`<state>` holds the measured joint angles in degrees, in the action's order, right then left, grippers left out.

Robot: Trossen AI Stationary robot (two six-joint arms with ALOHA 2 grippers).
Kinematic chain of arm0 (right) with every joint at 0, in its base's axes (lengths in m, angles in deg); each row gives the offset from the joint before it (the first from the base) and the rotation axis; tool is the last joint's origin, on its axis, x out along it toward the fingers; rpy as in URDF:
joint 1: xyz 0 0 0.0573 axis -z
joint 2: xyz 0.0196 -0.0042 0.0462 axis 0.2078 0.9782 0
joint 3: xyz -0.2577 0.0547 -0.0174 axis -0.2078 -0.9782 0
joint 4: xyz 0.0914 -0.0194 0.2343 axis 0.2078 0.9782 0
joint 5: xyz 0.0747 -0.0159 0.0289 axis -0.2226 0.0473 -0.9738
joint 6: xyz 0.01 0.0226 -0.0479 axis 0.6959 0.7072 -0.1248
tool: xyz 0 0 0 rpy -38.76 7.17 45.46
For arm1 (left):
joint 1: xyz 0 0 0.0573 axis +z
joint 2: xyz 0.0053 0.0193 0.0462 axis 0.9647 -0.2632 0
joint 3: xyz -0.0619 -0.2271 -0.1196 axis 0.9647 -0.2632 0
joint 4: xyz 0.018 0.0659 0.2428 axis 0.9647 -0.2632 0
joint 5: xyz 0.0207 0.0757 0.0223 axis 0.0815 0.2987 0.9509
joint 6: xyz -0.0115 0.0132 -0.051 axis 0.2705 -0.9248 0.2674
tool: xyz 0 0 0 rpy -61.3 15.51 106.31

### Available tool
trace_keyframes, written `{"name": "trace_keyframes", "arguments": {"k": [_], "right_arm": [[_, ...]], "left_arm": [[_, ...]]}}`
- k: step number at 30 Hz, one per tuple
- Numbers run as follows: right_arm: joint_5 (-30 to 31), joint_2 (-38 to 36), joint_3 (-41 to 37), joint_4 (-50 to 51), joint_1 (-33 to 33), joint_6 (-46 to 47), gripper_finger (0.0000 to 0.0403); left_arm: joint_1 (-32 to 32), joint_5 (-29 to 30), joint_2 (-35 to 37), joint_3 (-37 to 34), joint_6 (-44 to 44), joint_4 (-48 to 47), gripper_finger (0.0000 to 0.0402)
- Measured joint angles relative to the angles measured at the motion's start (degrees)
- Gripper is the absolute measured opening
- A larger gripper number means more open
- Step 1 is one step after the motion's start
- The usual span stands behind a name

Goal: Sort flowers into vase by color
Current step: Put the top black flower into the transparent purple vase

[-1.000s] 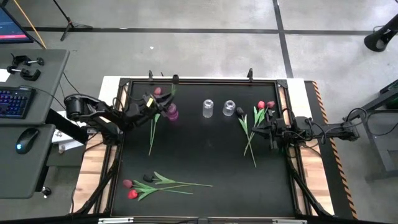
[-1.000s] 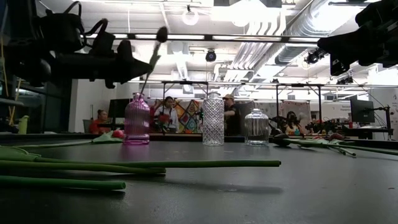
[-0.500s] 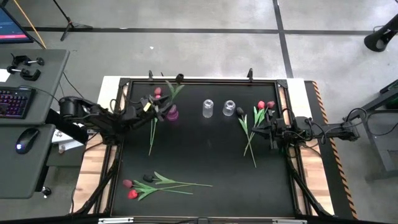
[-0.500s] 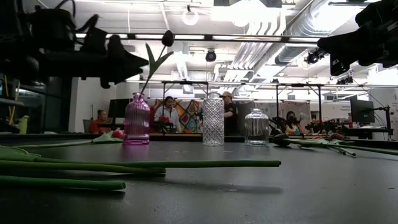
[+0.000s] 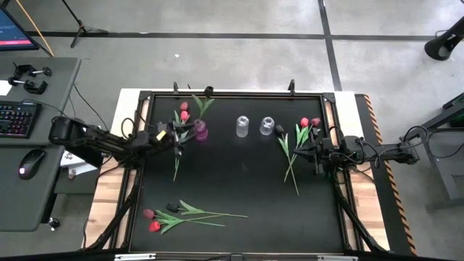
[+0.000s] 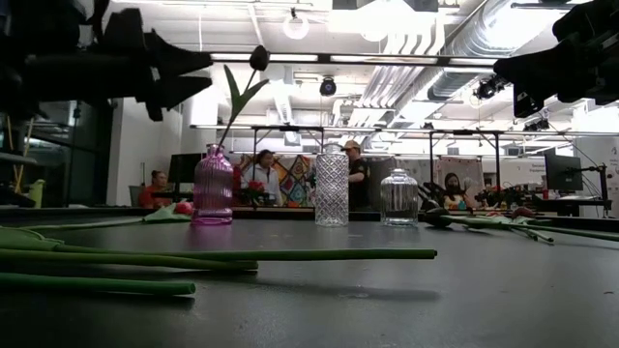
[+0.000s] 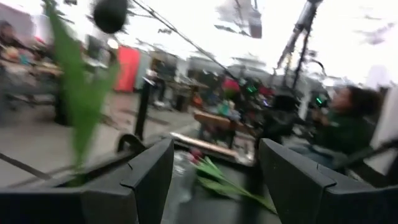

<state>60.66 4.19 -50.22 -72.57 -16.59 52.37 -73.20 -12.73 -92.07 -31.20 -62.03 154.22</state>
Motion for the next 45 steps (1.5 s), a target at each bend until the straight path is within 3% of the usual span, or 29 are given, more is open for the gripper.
{"name": "trace_keyframes", "arguments": {"k": [6, 10, 14, 19, 30, 34, 37, 41, 45], "right_arm": [[0.0, 0.0, 0.0, 0.0, 0.0, 0.0, 0.0], [0.0, 0.0, 0.0, 0.0, 0.0, 0.0, 0.0], [0.0, 0.0, 0.0, 0.0, 0.0, 0.0, 0.0], [0.0, 0.0, 0.0, 0.0, 0.0, 0.0, 0.0], [0.0, 0.0, 0.0, -0.1, 0.0, 0.2, 0.0], [1.4, 0.0, 0.0, -8.3, 0.0, 15.5, 0.0], [2.4, 0.9, 0.0, -18.0, 0.0, 18.6, 0.0], [-4.1, 7.8, 0.0, -27.4, 0.0, 17.9, 0.0], [-3.1, 20.9, 0.0, -34.9, 0.0, 19.4, 0.0]], "left_arm": [[-7.4, -0.2, -3.1, 13.5, -1.6, -23.2, 0.0225], [-12.3, -4.1, -6.5, 21.8, -6.2, -36.4, 0.0225], [-17.4, -5.2, -7.2, 22.7, -10.0, -35.2, 0.0225], [-21.9, 0.6, -4.0, 22.7, -13.3, -33.9, 0.0225], [-25.4, 4.9, 5.8, 22.7, -19.8, -32.6, 0.0225], [-25.4, 9.4, 9.7, 22.7, -19.8, -37.4, 0.0225], [-25.4, 11.9, 12.0, 22.7, -19.5, -41.4, 0.0225], [-25.4, 13.0, 13.6, 22.7, -18.4, -41.6, 0.0225], [-25.4, 13.1, 14.5, 22.7, -18.3, -41.5, 0.0225]]}}
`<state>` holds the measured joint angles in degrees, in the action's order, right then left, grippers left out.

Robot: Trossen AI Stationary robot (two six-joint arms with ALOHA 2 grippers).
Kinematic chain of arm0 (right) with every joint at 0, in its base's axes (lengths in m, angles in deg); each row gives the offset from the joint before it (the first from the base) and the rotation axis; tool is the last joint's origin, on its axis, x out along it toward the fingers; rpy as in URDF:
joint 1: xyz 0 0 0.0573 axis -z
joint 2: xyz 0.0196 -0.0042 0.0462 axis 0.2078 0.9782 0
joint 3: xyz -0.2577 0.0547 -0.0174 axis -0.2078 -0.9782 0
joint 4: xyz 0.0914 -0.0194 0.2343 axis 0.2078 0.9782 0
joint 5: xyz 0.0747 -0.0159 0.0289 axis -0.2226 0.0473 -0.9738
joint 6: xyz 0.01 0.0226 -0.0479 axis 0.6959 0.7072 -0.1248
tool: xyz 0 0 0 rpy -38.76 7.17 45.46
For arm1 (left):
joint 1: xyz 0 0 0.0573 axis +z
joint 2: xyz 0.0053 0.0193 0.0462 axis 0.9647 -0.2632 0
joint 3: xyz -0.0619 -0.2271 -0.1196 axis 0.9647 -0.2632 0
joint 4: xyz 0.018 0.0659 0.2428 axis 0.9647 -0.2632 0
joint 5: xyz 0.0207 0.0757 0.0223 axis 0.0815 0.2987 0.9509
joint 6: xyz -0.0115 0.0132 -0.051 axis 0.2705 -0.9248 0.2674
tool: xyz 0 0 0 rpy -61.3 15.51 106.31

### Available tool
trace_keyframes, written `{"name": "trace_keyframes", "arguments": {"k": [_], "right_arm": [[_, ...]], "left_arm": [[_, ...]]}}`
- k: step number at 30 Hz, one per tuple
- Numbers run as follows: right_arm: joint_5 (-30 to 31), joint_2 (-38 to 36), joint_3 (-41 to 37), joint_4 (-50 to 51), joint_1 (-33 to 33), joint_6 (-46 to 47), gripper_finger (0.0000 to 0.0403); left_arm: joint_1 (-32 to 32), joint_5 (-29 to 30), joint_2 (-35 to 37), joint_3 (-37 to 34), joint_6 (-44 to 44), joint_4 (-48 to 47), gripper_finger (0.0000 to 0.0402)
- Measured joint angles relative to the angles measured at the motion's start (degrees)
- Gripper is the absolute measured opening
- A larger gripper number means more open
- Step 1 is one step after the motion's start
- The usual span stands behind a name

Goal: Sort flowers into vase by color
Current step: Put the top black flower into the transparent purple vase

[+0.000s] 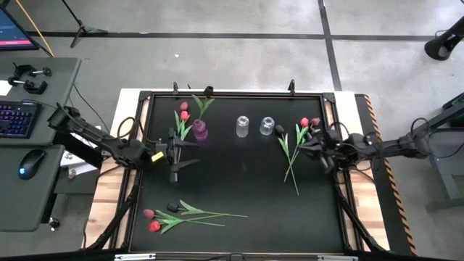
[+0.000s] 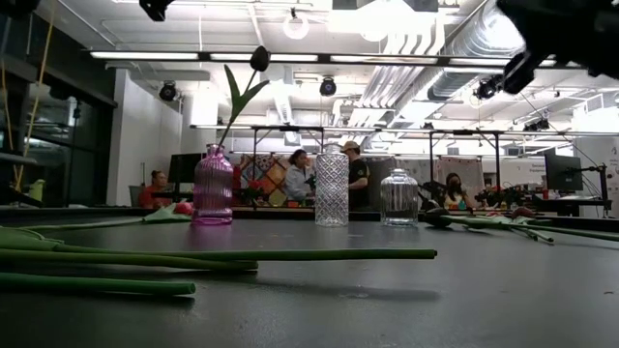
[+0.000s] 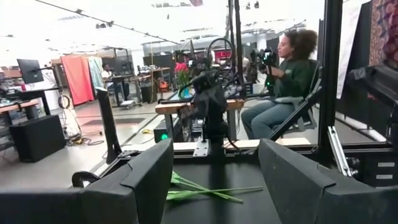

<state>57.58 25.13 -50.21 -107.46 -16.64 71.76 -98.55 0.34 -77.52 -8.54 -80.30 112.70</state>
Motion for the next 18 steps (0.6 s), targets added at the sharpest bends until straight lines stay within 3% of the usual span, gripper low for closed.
{"name": "trace_keyframes", "arguments": {"k": [7, 12, 15, 18], "right_arm": [[8.5, 25.3, 5.3, -6.7, 0.0, 7.6, 0.0], [18.2, 38.3, 14.3, -4.5, 0.5, 2.6, 0.0], [16.2, 42.3, 20.8, 4.9, 1.3, 3.6, 0.0], [8.6, 43.1, 30.6, 29.1, 1.9, 6.7, 0.0]], "left_arm": [[0.0, 0.0, 0.0, 0.0, 0.0, 0.0, 0.0225], [0.0, 0.0, 0.0, 0.0, 0.0, -0.2, 0.0225], [0.0, 0.0, 0.0, 0.0, 0.3, -1.3, 0.0225], [0.0, 0.1, 0.0, 0.0, 0.6, -2.5, 0.0225]]}}
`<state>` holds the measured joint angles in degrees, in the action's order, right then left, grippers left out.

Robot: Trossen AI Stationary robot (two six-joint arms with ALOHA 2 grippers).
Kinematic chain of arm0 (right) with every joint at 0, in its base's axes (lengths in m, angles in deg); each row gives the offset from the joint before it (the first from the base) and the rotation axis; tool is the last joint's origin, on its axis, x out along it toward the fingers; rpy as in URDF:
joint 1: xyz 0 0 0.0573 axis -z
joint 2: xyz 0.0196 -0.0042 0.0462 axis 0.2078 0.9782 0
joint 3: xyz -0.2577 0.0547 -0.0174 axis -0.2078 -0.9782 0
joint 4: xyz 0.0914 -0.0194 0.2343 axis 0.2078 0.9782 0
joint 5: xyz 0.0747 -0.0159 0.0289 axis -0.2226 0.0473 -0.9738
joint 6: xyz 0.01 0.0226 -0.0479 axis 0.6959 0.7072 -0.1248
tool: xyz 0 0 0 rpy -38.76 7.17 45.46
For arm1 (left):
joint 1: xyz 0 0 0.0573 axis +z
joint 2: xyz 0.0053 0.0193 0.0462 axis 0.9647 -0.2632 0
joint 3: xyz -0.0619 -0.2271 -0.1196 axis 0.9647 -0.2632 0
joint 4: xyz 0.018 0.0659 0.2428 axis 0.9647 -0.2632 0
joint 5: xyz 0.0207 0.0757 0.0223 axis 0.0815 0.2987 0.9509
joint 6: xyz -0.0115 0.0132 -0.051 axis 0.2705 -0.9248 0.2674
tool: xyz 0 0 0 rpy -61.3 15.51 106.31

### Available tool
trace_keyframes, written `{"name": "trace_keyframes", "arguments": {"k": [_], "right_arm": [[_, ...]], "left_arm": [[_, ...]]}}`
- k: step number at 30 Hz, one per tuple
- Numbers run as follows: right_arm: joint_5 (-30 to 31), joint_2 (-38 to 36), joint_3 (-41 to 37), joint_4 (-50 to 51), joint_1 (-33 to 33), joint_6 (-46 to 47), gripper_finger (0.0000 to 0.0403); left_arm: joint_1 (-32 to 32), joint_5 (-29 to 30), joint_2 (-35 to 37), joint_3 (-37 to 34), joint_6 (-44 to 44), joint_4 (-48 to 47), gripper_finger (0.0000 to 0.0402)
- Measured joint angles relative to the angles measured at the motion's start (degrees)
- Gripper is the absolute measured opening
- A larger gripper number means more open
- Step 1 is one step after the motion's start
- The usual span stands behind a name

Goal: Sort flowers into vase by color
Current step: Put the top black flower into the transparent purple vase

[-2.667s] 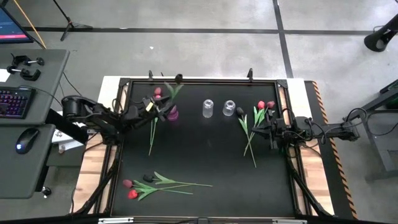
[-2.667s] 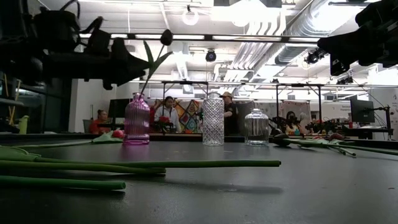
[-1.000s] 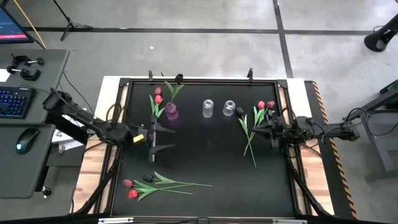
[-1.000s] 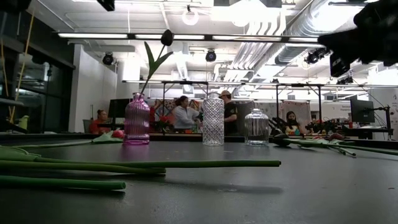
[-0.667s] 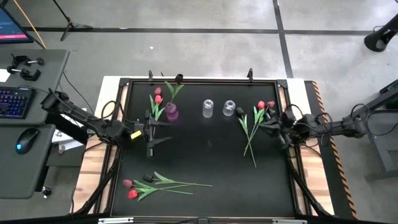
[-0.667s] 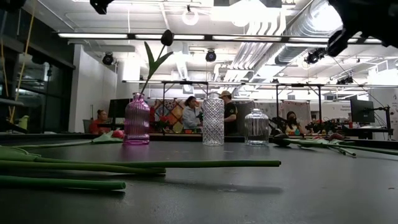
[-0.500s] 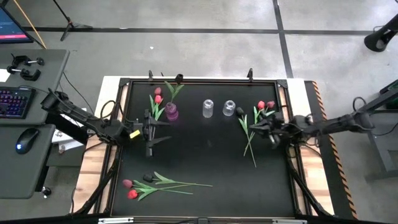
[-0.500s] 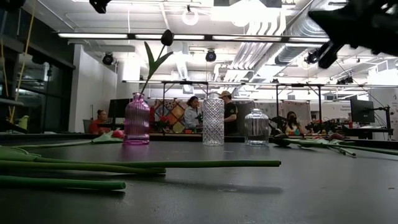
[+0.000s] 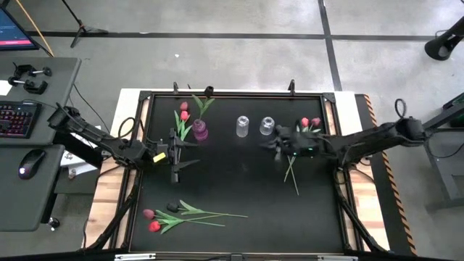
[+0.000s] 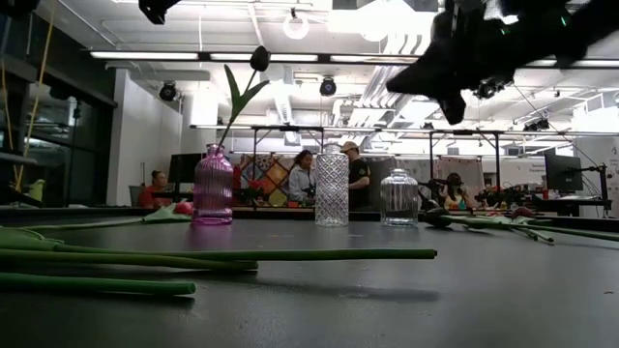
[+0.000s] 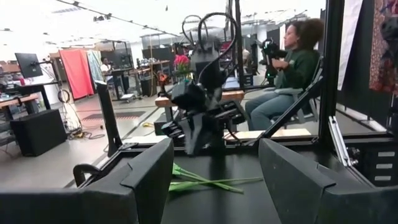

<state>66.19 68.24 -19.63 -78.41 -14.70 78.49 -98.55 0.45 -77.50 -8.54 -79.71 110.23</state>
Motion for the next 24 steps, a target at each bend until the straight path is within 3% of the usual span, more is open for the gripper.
{"name": "trace_keyframes", "arguments": {"k": [2, 4, 7, 12, 15, 24], "right_arm": [[0.0, 0.9, 7.5, 21.9, 0.1, 5.2, 0.0], [4.2, 2.7, 14.0, 41.0, 0.0, 10.9, 0.0], [10.4, 5.5, 19.4, 58.1, -0.4, 19.4, 0.0], [6.3, 9.8, 19.3, 62.4, 1.1, 21.9, 0.0004], [3.9, 12.9, 18.0, 62.5, 2.4, 23.4, 0.0029], [3.4, 19.6, 17.5, 62.4, 5.5, 22.9, 0.0197]], "left_arm": [[0.0, 0.0, 0.0, 0.0, 0.0, -0.2, 0.0225], [0.0, 0.0, 0.0, 0.0, 0.0, -0.2, 0.0225], [0.0, 0.0, 0.0, 0.0, 0.7, -0.2, 0.0225], [0.0, 0.0, 0.0, 0.0, 1.5, -0.2, 0.0225], [0.0, 0.0, 0.0, 0.0, 1.5, -0.2, 0.0225], [0.0, 0.0, 0.0, 0.0, 1.4, -0.2, 0.0225]]}}
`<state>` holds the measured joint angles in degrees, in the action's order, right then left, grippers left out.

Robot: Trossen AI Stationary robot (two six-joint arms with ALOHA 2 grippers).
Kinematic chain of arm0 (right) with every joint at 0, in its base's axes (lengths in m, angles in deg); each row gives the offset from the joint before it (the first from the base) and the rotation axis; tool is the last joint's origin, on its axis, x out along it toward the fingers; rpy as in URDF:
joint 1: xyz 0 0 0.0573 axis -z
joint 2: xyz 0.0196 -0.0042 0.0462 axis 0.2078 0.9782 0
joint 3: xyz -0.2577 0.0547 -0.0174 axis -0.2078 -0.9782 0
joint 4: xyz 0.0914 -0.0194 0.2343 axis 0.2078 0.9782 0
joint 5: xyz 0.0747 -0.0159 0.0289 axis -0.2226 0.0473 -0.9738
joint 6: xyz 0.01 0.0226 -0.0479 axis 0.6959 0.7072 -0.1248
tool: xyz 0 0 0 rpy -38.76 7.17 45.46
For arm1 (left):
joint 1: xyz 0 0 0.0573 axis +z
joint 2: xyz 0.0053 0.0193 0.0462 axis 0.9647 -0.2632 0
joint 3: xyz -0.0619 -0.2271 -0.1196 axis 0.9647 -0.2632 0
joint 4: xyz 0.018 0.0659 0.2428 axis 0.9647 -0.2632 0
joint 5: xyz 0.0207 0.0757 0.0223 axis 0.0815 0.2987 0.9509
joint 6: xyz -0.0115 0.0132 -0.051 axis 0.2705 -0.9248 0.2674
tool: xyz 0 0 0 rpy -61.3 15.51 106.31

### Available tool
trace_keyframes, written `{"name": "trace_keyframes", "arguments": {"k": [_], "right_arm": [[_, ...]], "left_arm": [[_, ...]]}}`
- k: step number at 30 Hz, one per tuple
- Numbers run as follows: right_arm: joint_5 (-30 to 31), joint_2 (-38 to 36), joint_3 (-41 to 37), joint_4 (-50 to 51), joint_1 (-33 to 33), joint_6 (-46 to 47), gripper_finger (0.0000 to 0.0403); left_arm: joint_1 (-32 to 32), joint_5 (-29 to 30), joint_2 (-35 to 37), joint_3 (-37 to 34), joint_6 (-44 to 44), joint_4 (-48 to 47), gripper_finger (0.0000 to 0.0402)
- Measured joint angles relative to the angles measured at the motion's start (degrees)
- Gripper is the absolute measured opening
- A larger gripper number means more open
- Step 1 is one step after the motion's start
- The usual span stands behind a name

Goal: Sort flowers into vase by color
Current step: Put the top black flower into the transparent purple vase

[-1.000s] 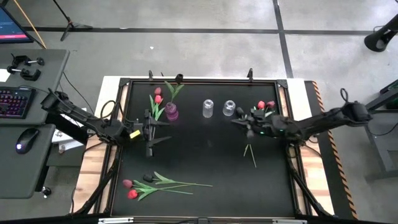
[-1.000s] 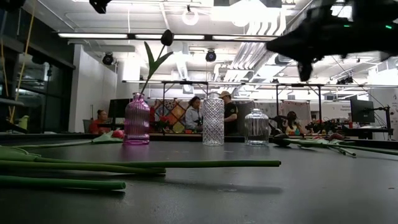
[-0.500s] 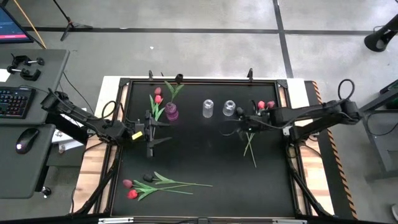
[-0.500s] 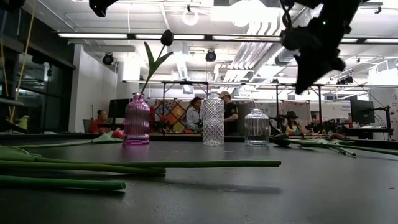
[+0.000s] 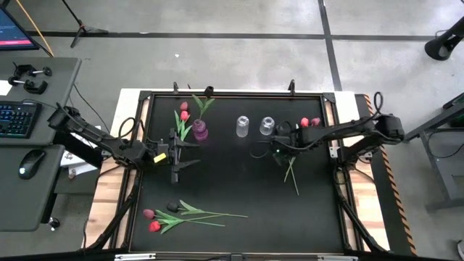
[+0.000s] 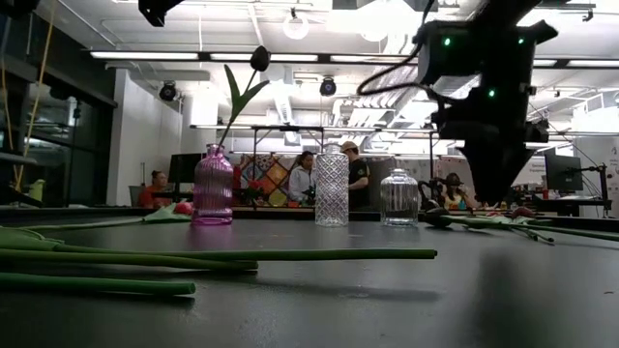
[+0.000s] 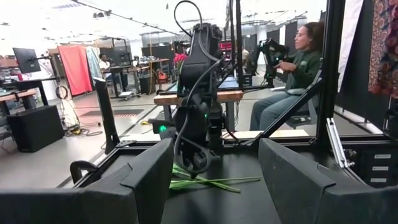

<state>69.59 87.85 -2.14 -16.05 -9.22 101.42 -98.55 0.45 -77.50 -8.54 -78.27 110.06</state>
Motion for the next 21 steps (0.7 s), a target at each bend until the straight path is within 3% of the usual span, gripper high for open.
{"name": "trace_keyframes", "arguments": {"k": [4, 8, 21], "right_arm": [[-0.8, 2.8, 0.0, -0.4, 1.5, 0.8, 0.0245], [-2.2, 5.6, 0.0, -3.9, 3.1, -1.8, 0.0254], [-3.9, 9.5, 0.2, -5.5, 8.1, -4.6, 0.0174]], "left_arm": [[0.0, 0.0, 0.0, 0.0, 0.0, 0.1, 0.0225], [0.0, 0.0, 0.0, 0.0, 0.0, 0.1, 0.0225], [0.0, 0.0, 0.0, 0.0, 0.0, 0.0, 0.0225]]}}
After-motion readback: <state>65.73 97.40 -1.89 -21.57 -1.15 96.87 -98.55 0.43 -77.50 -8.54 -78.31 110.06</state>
